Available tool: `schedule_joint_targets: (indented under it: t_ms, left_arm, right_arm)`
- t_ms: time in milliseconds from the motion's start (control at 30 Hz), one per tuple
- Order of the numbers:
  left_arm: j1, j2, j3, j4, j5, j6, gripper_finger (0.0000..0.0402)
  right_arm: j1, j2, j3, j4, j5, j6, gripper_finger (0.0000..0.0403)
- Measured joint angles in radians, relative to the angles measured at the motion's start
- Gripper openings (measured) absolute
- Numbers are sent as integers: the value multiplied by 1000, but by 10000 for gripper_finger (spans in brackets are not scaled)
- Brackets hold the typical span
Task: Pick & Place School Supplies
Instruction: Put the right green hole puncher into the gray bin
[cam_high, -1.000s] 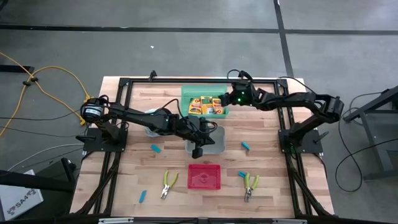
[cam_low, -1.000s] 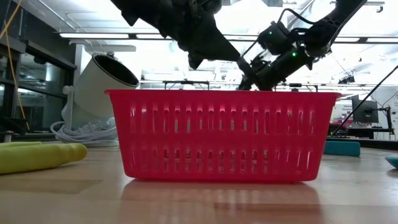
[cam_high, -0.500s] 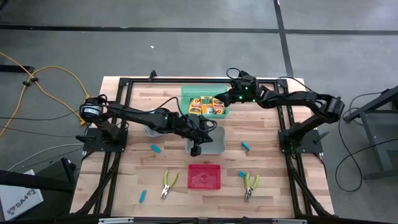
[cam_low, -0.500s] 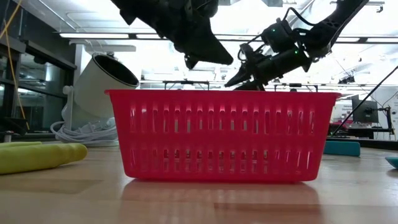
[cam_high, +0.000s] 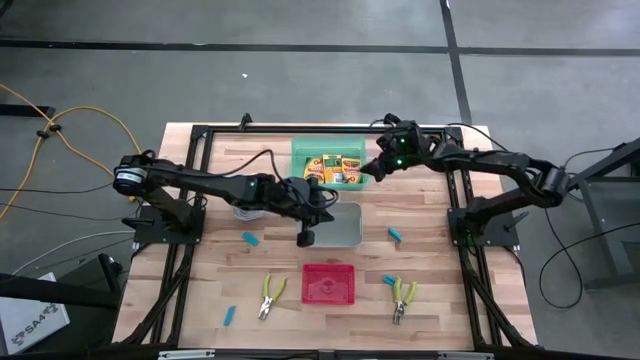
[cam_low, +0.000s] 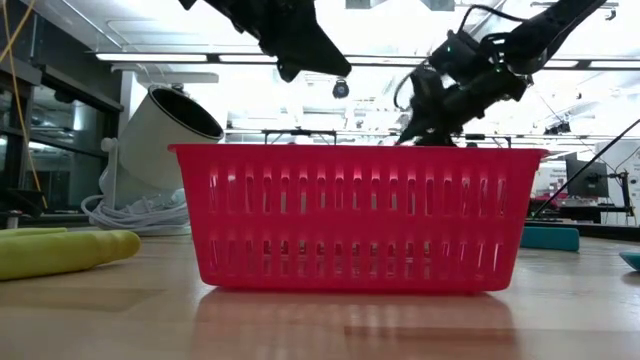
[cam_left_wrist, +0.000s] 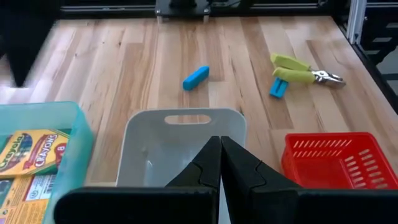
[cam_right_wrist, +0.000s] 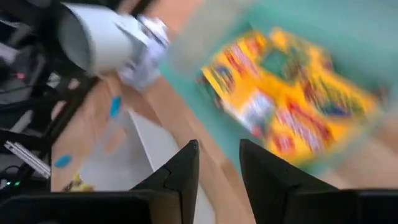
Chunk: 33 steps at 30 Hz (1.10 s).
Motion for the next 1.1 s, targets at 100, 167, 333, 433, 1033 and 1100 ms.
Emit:
schedule_joint_targets:
  t_ms: [100, 167, 333, 433, 1033, 1100]
  left_arm:
    - [0, -6, 0, -15, 0, -3, 1]
    - [0, -6, 0, -29, 1, -7, 1]
    - [-4, -6, 0, -74, 6, -19, 1]
    - [-15, -6, 0, -86, 6, -18, 1]
    - [-96, -5, 0, -85, 6, -29, 1]
    - [-102, -5, 0, -85, 6, -30, 1]
  right_arm:
    - [-31, -10, 0, -79, -106, -23, 107]
    - [-45, -19, 0, -104, -206, -50, 107]
    - [-6, -57, 0, -136, -333, -108, 107]
    - [39, -106, 0, -190, -333, -178, 107]
    - [456, -369, 0, -773, 42, -235, 107]
    - [525, -371, 0, -790, 45, -273, 107]
